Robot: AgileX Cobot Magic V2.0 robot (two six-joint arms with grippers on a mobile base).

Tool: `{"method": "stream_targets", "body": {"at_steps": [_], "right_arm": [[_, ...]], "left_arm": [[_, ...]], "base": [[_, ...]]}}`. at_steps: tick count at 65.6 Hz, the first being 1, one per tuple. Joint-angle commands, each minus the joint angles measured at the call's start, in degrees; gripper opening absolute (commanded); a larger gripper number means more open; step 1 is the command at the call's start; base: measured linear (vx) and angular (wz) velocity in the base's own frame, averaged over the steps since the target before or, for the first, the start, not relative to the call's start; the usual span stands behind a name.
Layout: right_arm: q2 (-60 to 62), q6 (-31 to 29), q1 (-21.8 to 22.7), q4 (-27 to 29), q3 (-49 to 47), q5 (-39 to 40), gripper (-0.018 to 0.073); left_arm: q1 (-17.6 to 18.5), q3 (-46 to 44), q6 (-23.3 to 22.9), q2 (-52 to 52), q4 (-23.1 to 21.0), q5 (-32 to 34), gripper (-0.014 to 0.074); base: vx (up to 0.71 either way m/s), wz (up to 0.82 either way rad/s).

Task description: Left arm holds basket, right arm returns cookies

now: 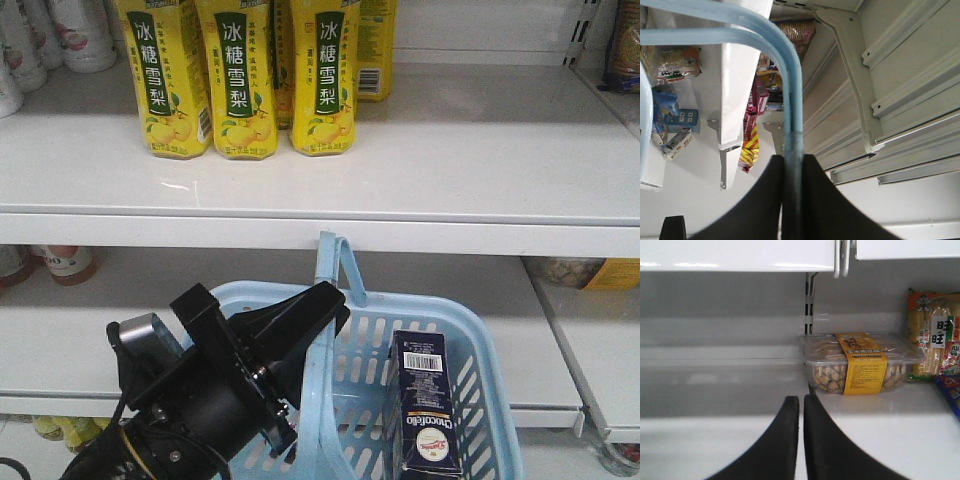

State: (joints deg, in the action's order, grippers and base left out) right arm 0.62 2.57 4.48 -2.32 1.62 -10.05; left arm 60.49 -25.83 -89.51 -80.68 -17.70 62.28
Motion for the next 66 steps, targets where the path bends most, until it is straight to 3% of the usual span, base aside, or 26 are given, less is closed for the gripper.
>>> {"method": "stream_targets", "body": {"at_steps": [1,34,54,66], "right_arm": [[0.75,-0.61,0.06,-0.46,1.03,4.09,-0.0009],[0.75,-0.66,0.06,1.02,1.03,7.06,-0.0006],[0.75,0.22,0.06,2.85,0.98,22.24,-0.0006],[0.75,0.22,0.06,2.85,0.91,35.89,-0.0006]], "left_arm": [[-0.53,-1.69,0.32,2.06,-2.88,16.39,-0.0003],[-0.53,-1.69,0.32,2.06,-2.88,16.39,-0.0003],[-0.53,-1.69,0.32,2.06,-2.88,16.39,-0.0003],[-0.53,-1.69,0.32,2.06,-2.88,16.39,-0.0003]], "base": [[0.00,0.00],[0.00,0.00],[0.00,0.00],[0.00,0.00]]}}
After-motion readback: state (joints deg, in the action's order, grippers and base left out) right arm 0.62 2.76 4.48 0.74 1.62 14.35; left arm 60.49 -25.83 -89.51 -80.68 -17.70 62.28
